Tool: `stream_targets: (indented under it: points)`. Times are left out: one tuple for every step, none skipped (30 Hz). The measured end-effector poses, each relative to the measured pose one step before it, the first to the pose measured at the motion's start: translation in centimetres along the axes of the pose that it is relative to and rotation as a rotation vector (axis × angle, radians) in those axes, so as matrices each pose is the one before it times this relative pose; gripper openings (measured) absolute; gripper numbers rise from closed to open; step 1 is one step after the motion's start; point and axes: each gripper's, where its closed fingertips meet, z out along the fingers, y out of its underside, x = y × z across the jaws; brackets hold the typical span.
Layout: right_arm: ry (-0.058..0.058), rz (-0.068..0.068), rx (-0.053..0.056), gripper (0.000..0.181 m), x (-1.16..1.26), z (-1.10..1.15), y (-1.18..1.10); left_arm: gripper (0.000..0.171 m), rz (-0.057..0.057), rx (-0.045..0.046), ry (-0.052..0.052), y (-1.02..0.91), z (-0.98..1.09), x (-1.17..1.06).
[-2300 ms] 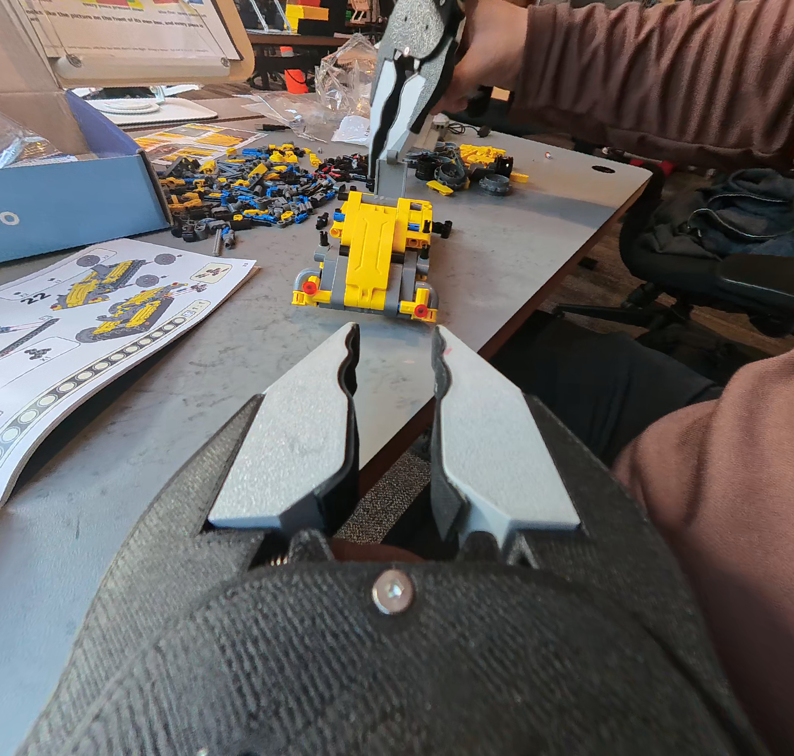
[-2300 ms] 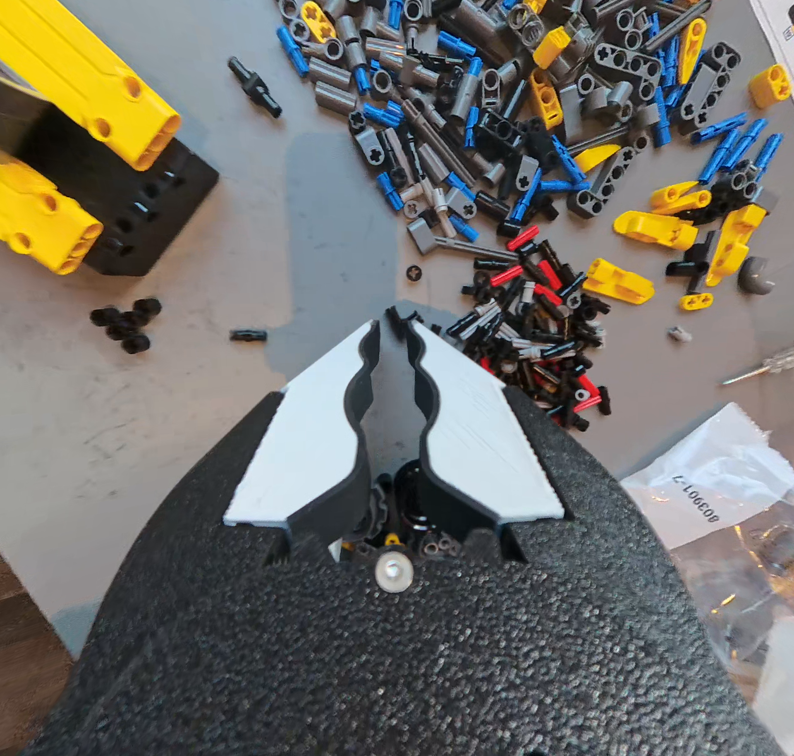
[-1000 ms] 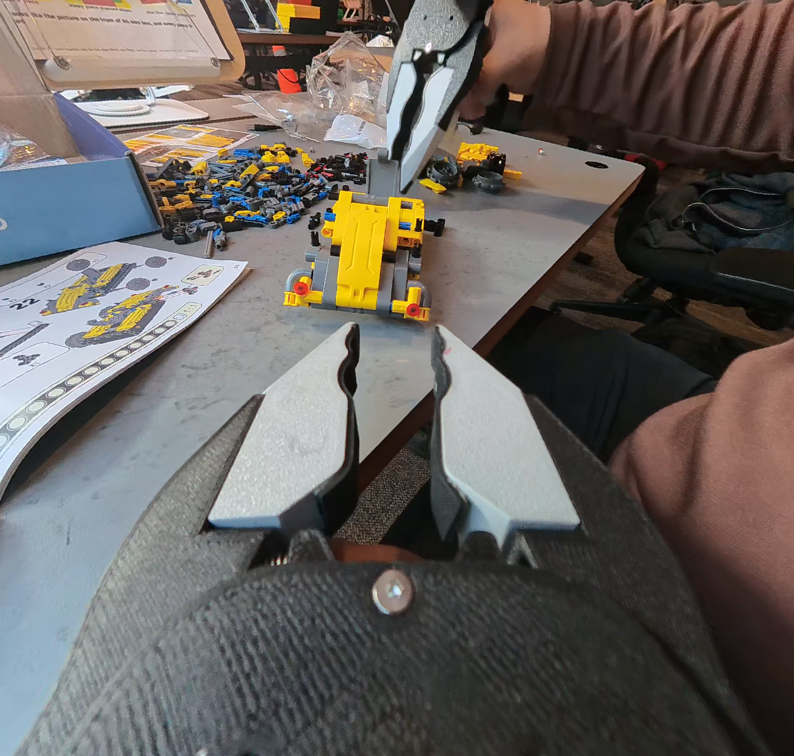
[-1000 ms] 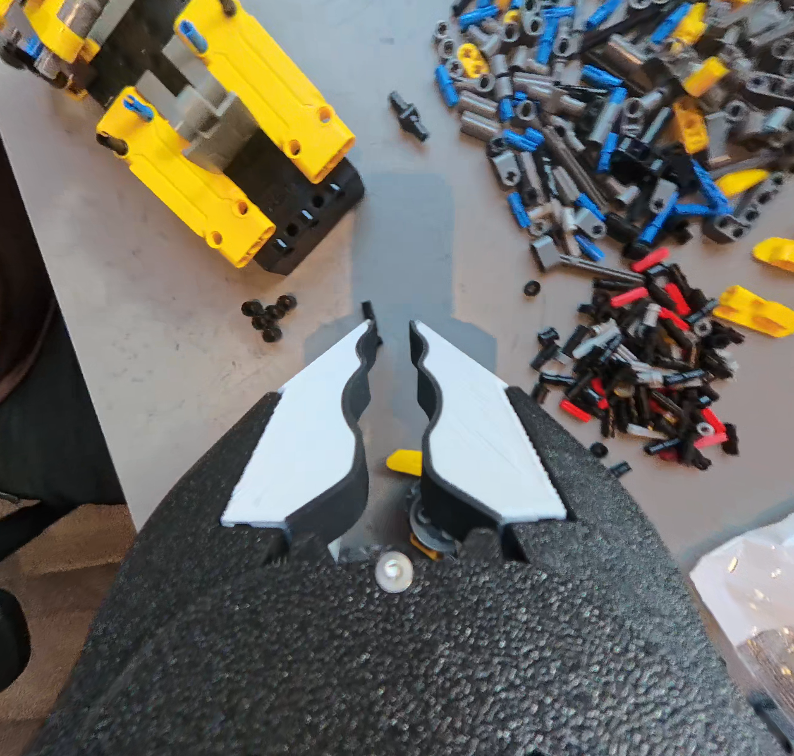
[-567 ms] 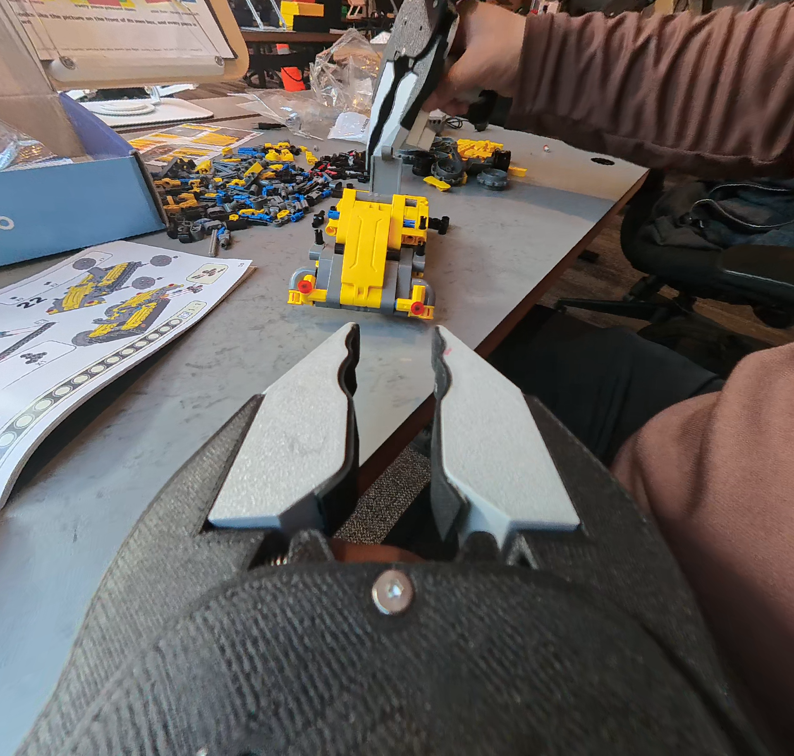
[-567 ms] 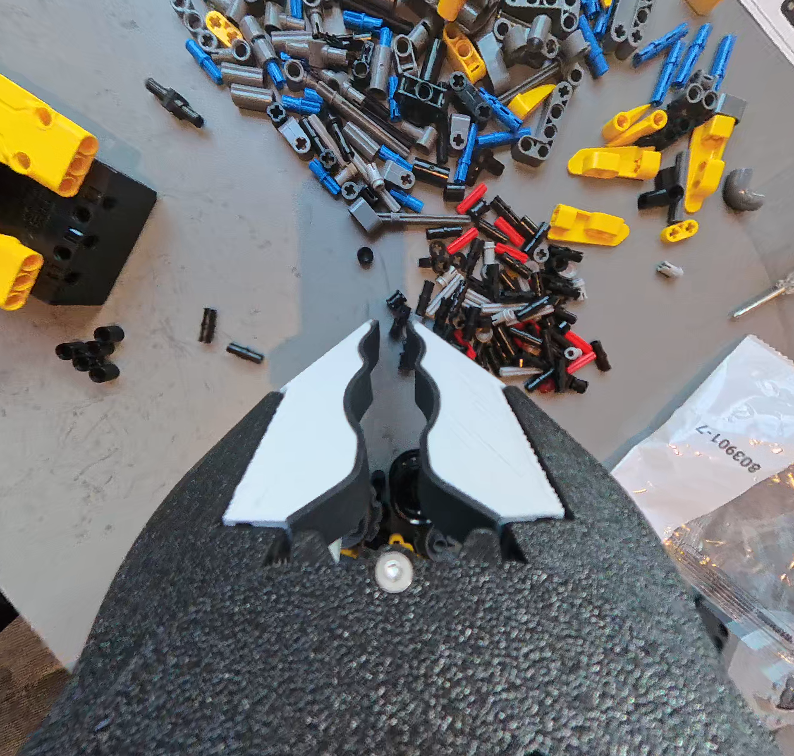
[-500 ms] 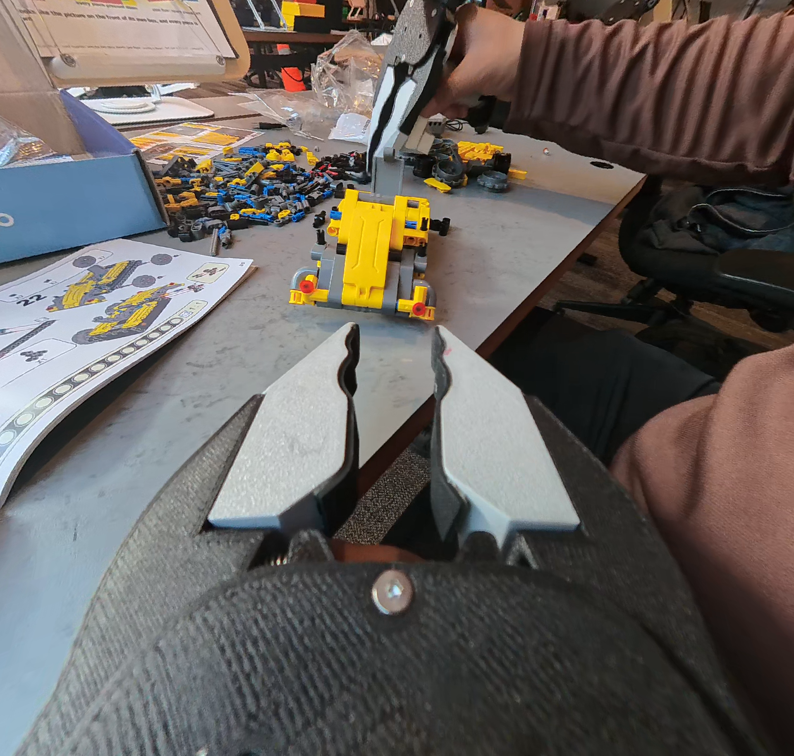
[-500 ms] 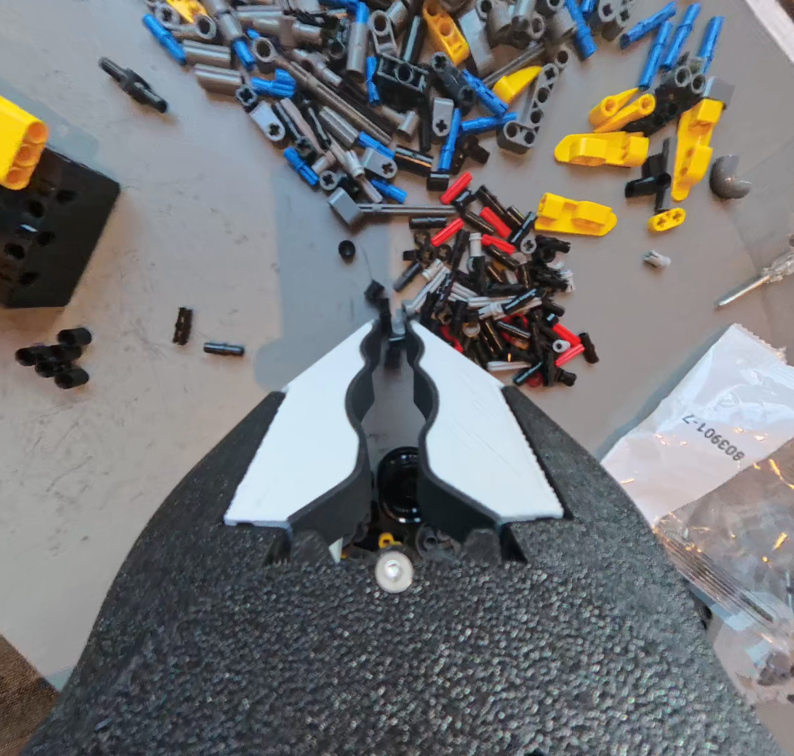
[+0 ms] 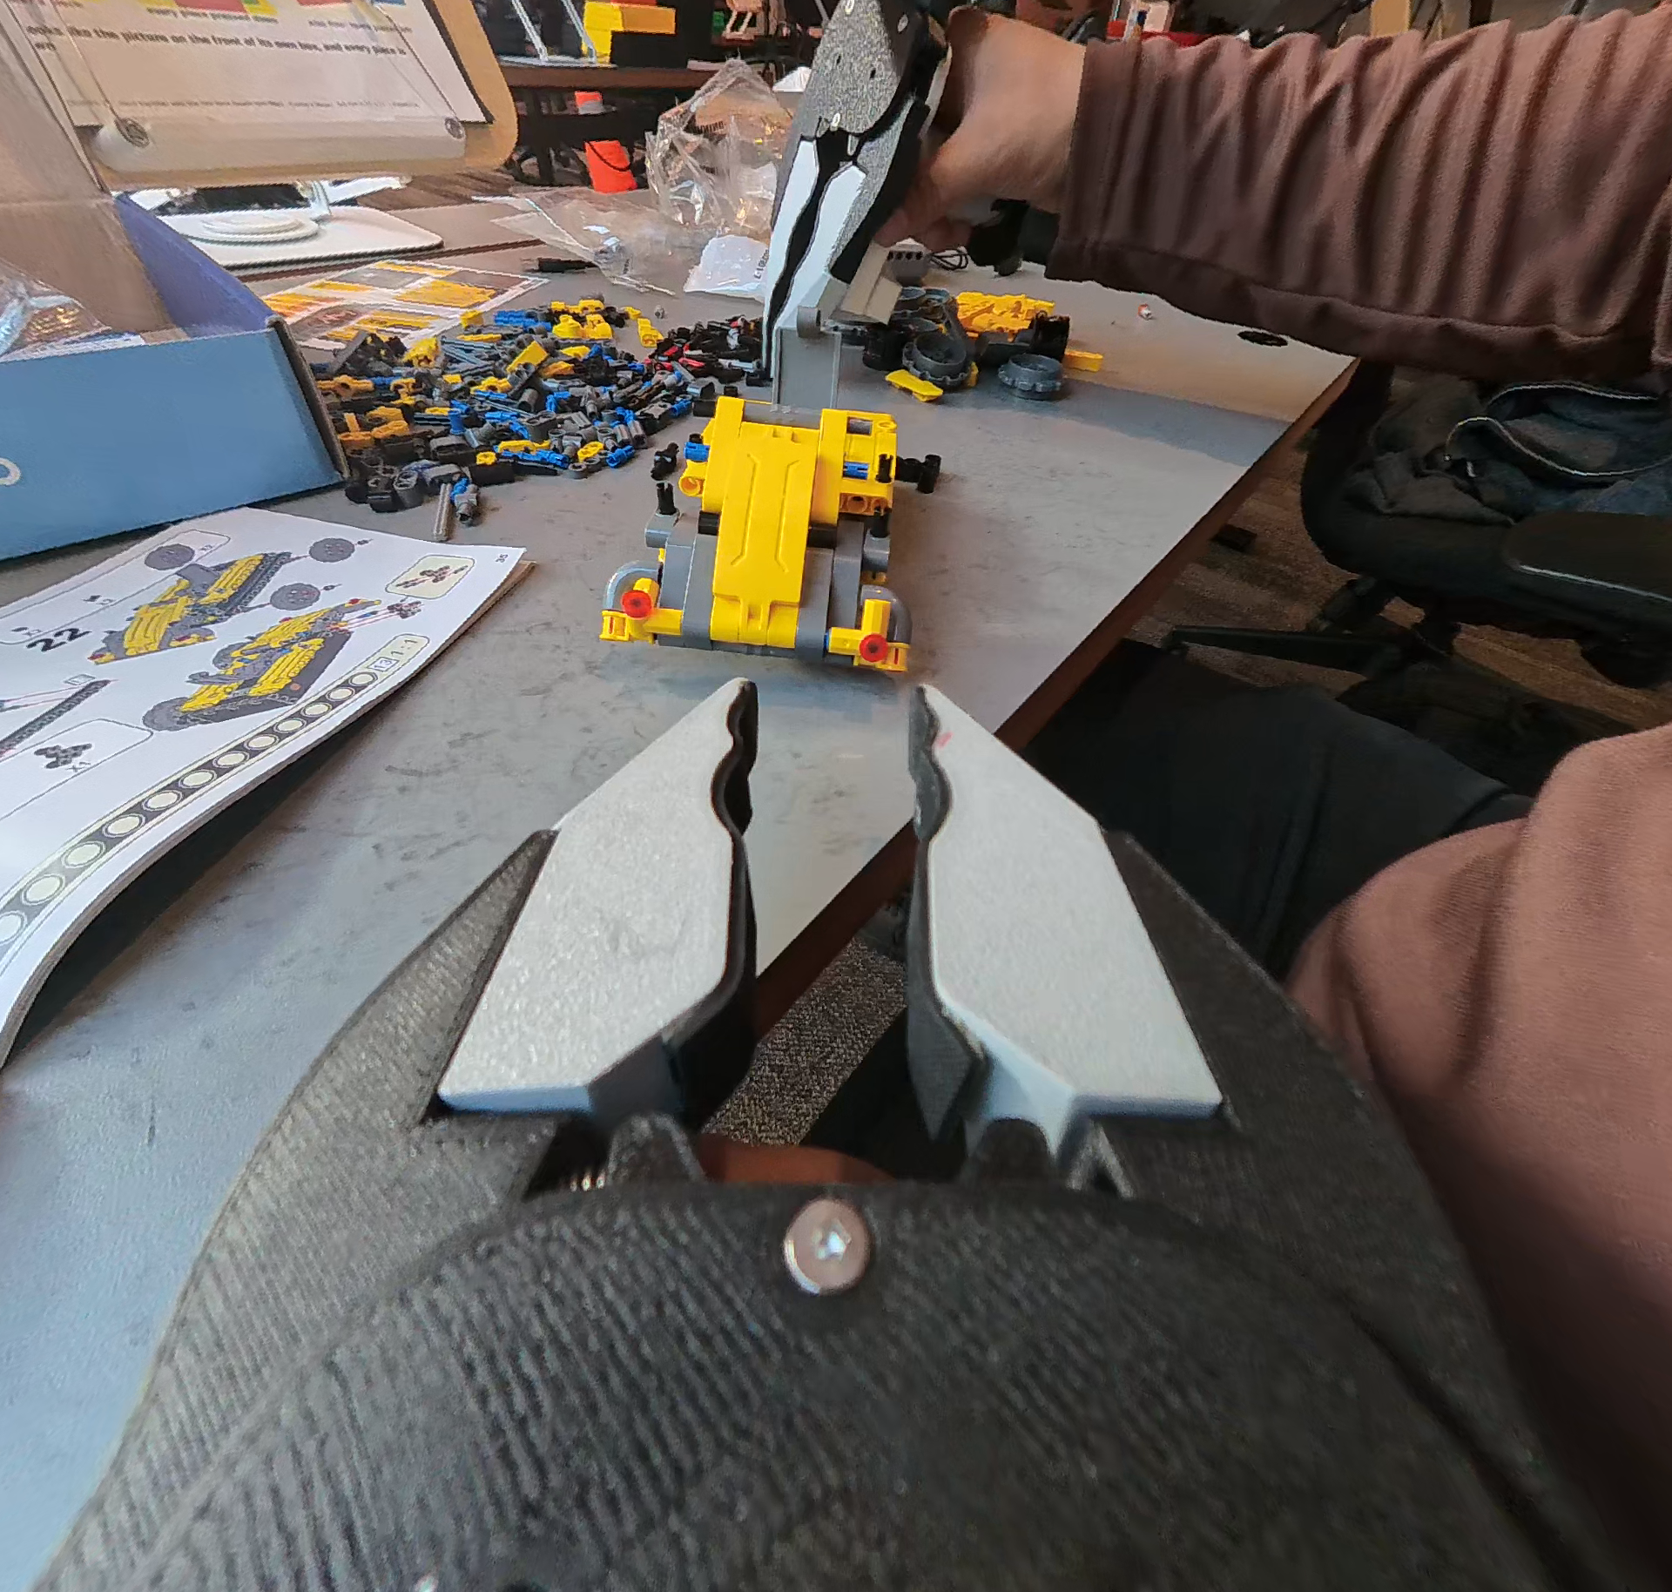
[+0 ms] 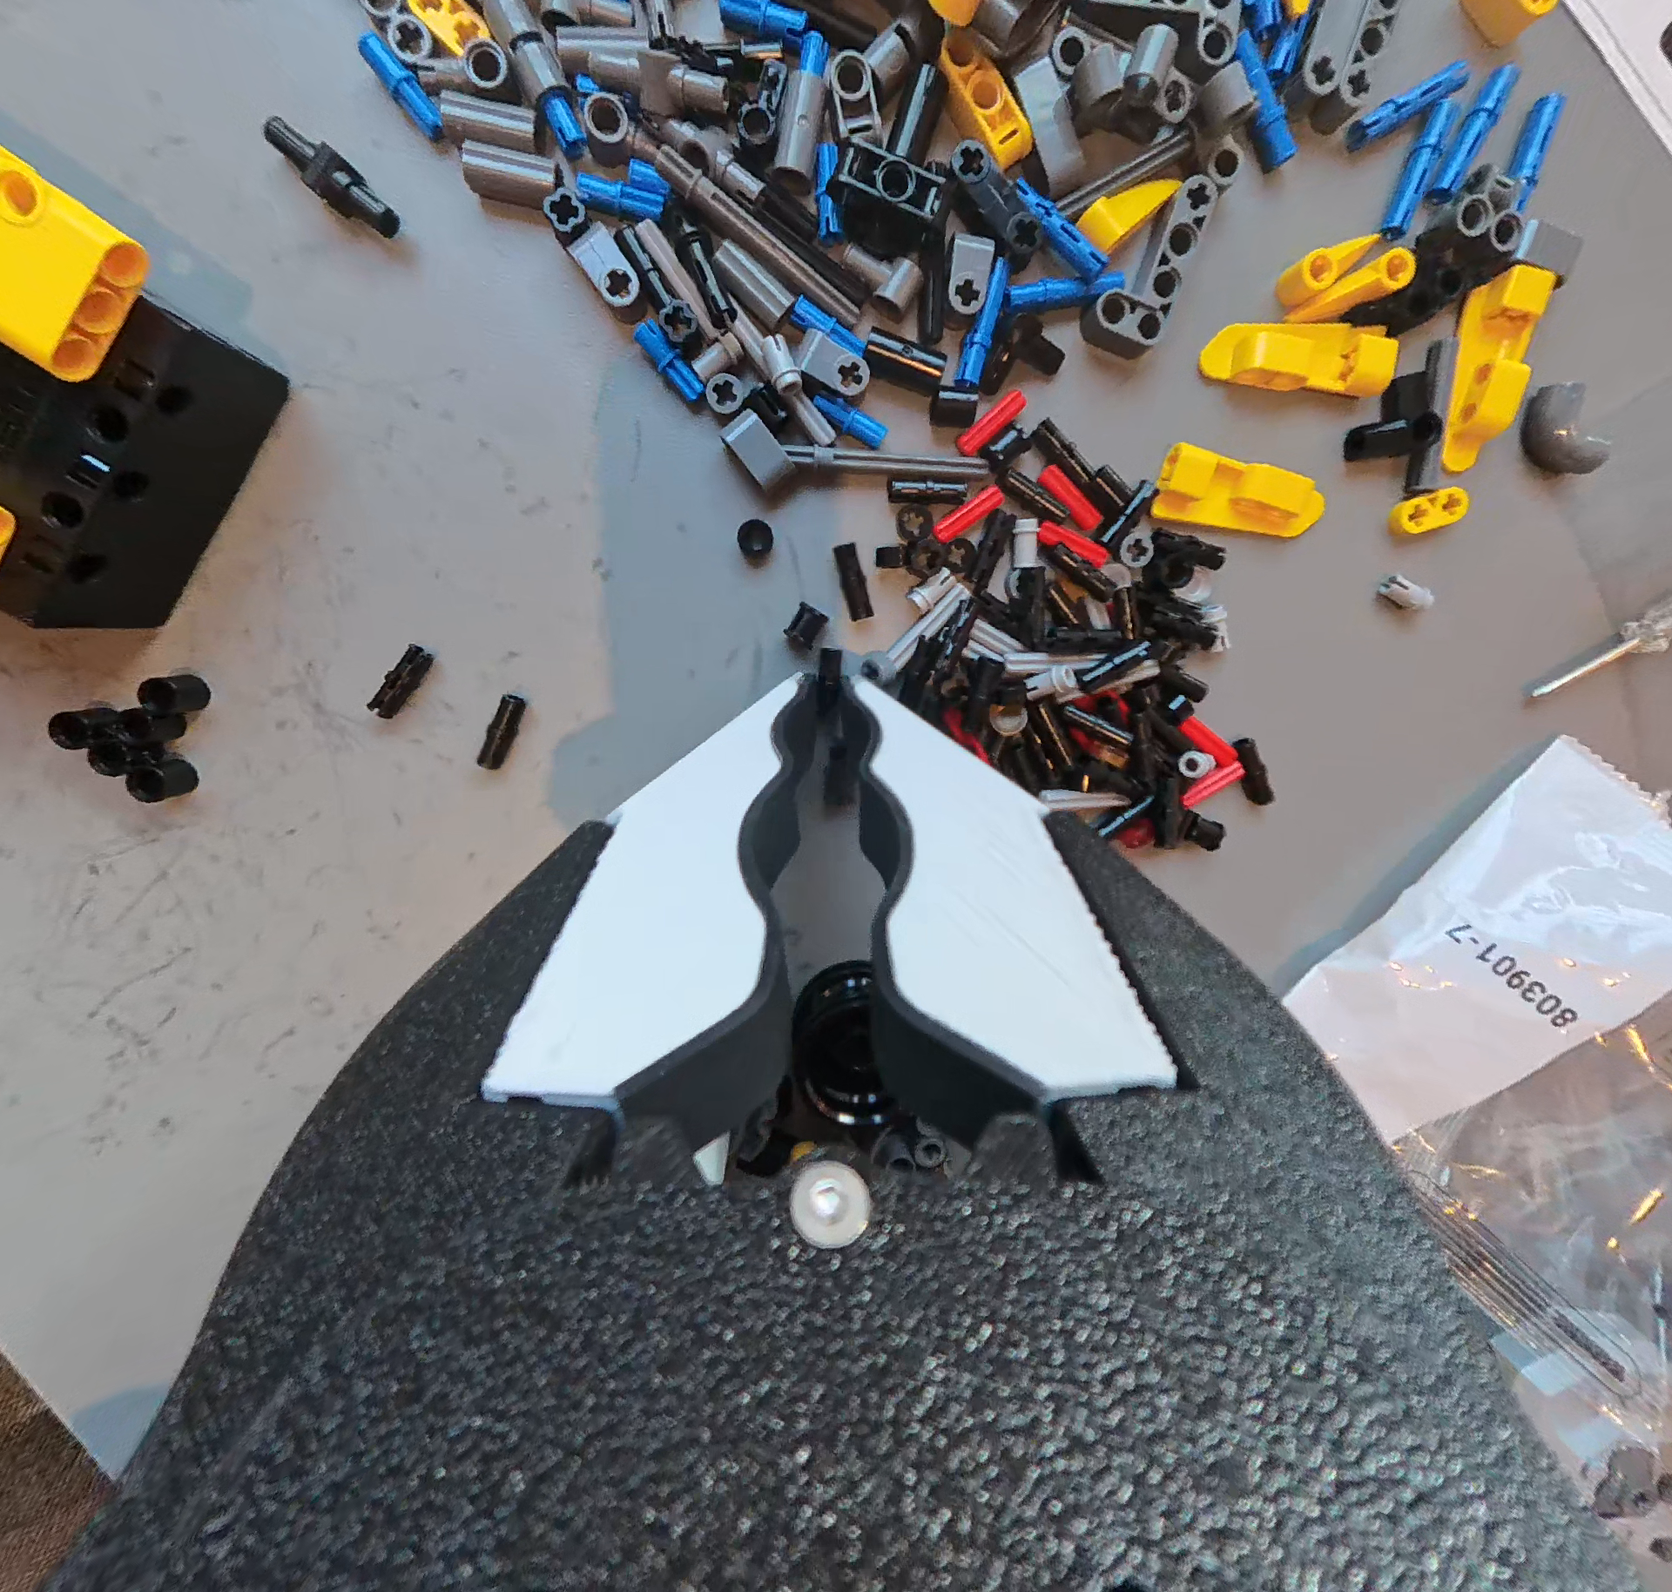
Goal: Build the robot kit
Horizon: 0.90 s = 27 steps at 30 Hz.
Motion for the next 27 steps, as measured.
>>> stream_targets:
  points:
    - [0.0057,-0.0051,-0.0025,0.002,-0.023,-0.074,0.010,0.031,0.0017,-0.00074,-0.0016,0.008,0.013,-0.008]
    - [0.0037,-0.0056,0.0011,0.002,-0.131,-0.106,-0.031,0.031,0.0008,-0.00032,-0.0012,0.002,0.010,-0.015]
    - [-0.0016,-0.0029,0.0046,0.002,-0.244,-0.134,-0.042,0.031,0.0009,-0.00071,-0.0006,0.008,0.007,-0.008]
    - [-0.0049,-0.0008,0.0038,0.002,-0.295,-0.155,0.008,0.031,0.0013,-0.00046,-0.0006,0.004,0.015,0.008]
    - [-0.0039,-0.0006,0.0016,0.002,-0.298,-0.172,0.091,0.031,0.0015,0.00011,-0.0002,0.001,0.000,0.018]
    - [0.0016,-0.0009,0.0027,0.002,-0.232,-0.220,0.125,0.031,0.0019,-0.00069,0.0001,0.009,0.009,0.035]
    - [0.0021,0.0004,0.0085,0.002,-0.269,-0.277,0.055,0.031,0.0033,-0.00148,0.0002,0.020,0.006,0.038]
    - [-0.0060,0.0045,0.0148,0.002,-0.423,-0.326,-0.037,0.031,0.0040,-0.00102,-0.0005,0.015,0.009,0.055]
    - [-0.0114,0.0074,0.0184,0.002,-0.569,-0.324,-0.104,0.031,0.0038,-0.00070,-0.0002,0.013,-0.001,0.053]
    - [-0.0099,0.0054,0.0194,0.002,-0.616,-0.304,-0.138,0.031,0.0036,-0.00073,0.0005,0.005,-0.007,0.086]
    - [-0.0086,0.0019,0.0187,0.002,-0.674,-0.239,-0.146,0.031,0.0039,-0.00062,0.0009,0.001,0.003,0.087]
    - [-0.0112,0.0015,0.0143,0.002,-0.769,-0.114,-0.103,0.031,0.0051,-0.00036,0.0006,-0.001,0.001,0.096]
    - [-0.0105,-0.0002,0.0046,0.002,-0.771,0.038,0.017,0.031,0.0063,0.00015,0.0002,-0.018,0.001,0.114]
    - [-0.0011,-0.0057,-0.0066,0.002,-0.621,0.184,0.174,0.030,0.0064,-0.00030,0.0005,-0.007,0.016,0.103]
    - [0.0078,-0.0092,-0.0144,0.002,-0.440,0.273,0.285,0.031,0.0063,-0.00114,0.0020,0.009,0.034,0.127]
    - [0.0100,-0.0088,-0.0180,0.002,-0.289,0.301,0.334,0.030,0.0068,-0.00162,0.0017,0.010,0.050,0.114]
    - [0.0066,-0.0045,-0.0114,0.002,-0.195,0.268,0.206,0.030,0.0068,-0.00175,-0.0002,0.023,0.039,0.081]
    - [-0.0009,0.0029,0.0008,0.002,-0.148,0.146,-0.018,0.031,0.0061,-0.00191,-0.0022,0.024,0.042,0.036]
    - [-0.0040,0.0080,0.0043,0.002,-0.075,0.069,-0.111,0.031,0.0053,-0.00162,-0.0033,0.021,0.035,-0.003]
    - [-0.0031,0.0057,-0.0010,0.002,-0.022,0.004,-0.068,0.031,0.0048,-0.00138,-0.0030,0.022,0.019,-0.020]
    - [0.0039,-0.0007,-0.0027,0.002,0.064,-0.053,-0.072,0.031,0.0035,-0.00134,-0.0027,0.015,0.002,-0.025]
    - [0.0084,-0.0038,0.0035,0.002,0.092,-0.150,-0.178,0.031,0.0019,-0.00046,-0.0026,0.009,-0.013,-0.047]
    - [0.0024,-0.0018,0.0110,0.002,-0.003,-0.268,-0.280,0.031,0.0010,0.00086,-0.0029,-0.024,-0.030,-0.049]
    - [-0.0020,0.0019,0.0158,0.003,-0.051,-0.397,-0.336,0.031,0.0013,0.00130,-0.0024,-0.016,-0.043,-0.038]
    - [0.0036,0.0046,0.0191,0.003,0.049,-0.490,-0.337,0.031,0.0016,0.00047,-0.0025,-0.009,-0.030,-0.047]
    - [0.0094,0.0068,0.0217,0.004,0.142,-0.586,-0.303,0.031,0.0022,-0.00077,-0.0018,0.014,-0.021,-0.026]
    - [0.0123,0.0106,0.0251,0.004,0.191,-0.639,-0.275,0.031,0.0025,-0.00153,-0.0014,0.035,-0.024,-0.022]
